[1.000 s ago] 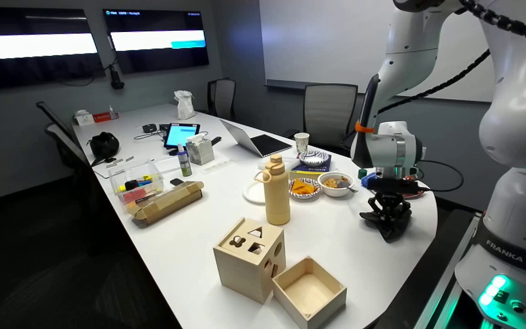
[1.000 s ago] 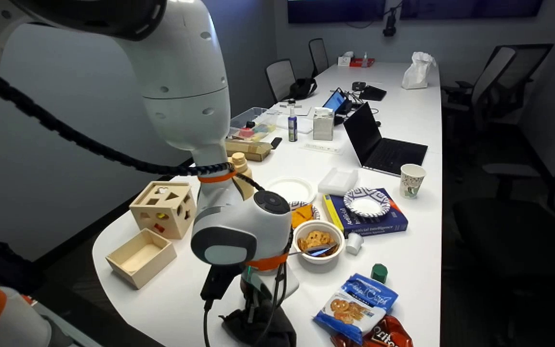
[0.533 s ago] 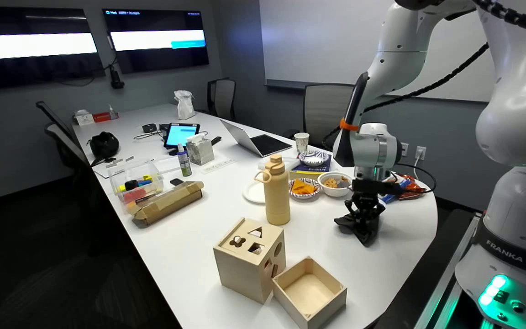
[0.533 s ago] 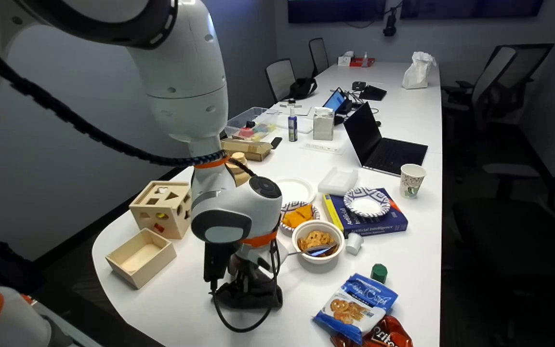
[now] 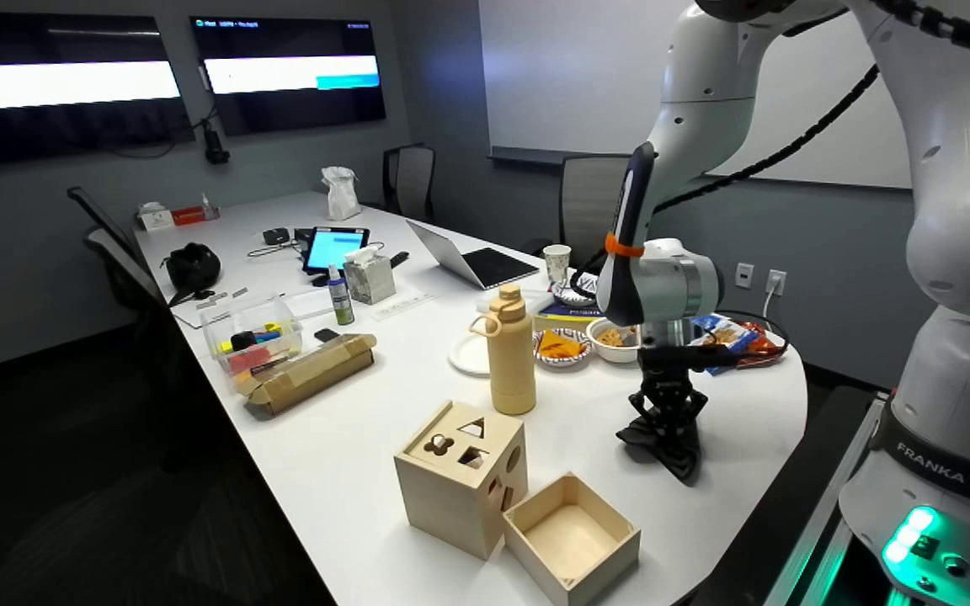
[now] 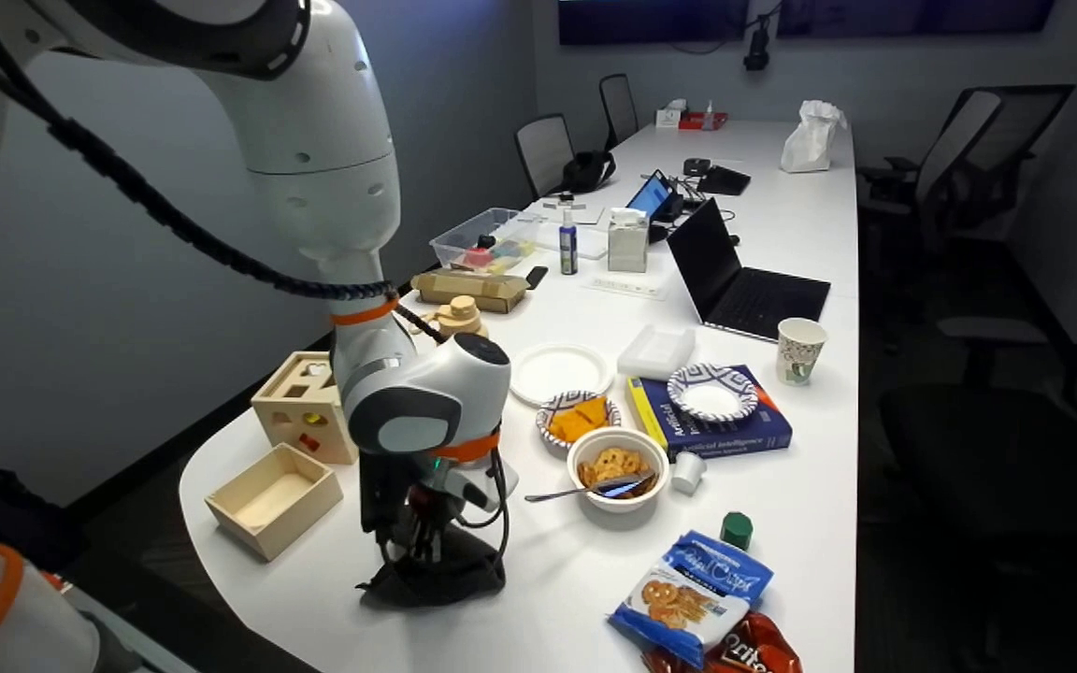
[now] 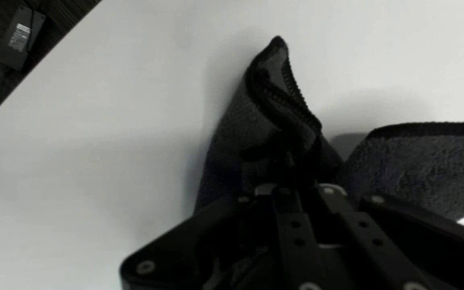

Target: Use the grey towel to wipe the tabletop.

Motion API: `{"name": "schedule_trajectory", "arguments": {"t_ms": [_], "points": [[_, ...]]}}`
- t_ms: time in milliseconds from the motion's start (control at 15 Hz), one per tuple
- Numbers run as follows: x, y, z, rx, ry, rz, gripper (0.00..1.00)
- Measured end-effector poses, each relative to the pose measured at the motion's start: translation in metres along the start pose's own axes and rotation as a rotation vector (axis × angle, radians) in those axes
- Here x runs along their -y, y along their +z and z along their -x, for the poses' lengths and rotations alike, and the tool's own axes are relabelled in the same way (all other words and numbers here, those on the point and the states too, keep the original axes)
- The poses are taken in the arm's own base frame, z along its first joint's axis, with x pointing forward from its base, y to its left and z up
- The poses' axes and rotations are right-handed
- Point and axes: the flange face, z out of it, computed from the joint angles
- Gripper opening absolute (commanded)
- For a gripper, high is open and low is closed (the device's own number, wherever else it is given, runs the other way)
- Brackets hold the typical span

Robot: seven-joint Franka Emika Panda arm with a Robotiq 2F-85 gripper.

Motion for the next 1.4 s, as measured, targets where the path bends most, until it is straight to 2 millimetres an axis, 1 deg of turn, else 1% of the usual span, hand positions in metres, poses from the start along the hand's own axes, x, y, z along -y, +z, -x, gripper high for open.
{"name": "schedule_trajectory", "arguments": {"t_ms": [133,333,533,667,800,933,1133,1267,1400], "points": [[-0.004,0.001,0.004,-0.015,0.079,0.047,0.01],[-0.02,0.002,0.004,-0.04,0.198,0.104,0.01],[-0.026,-0.002,-0.002,-0.084,0.218,0.092,0.01],[-0.021,-0.006,-0.005,-0.13,0.179,0.066,0.01],[-0.004,-0.011,-0.006,-0.182,0.101,0.028,0.01],[0.024,-0.013,-0.003,-0.206,0.0,-0.012,0.01],[0.068,-0.007,0.013,-0.183,-0.155,-0.057,0.01],[0.084,-0.001,0.025,-0.159,-0.23,-0.075,0.01],[0.089,0.003,0.032,-0.14,-0.258,-0.077,0.01]]}}
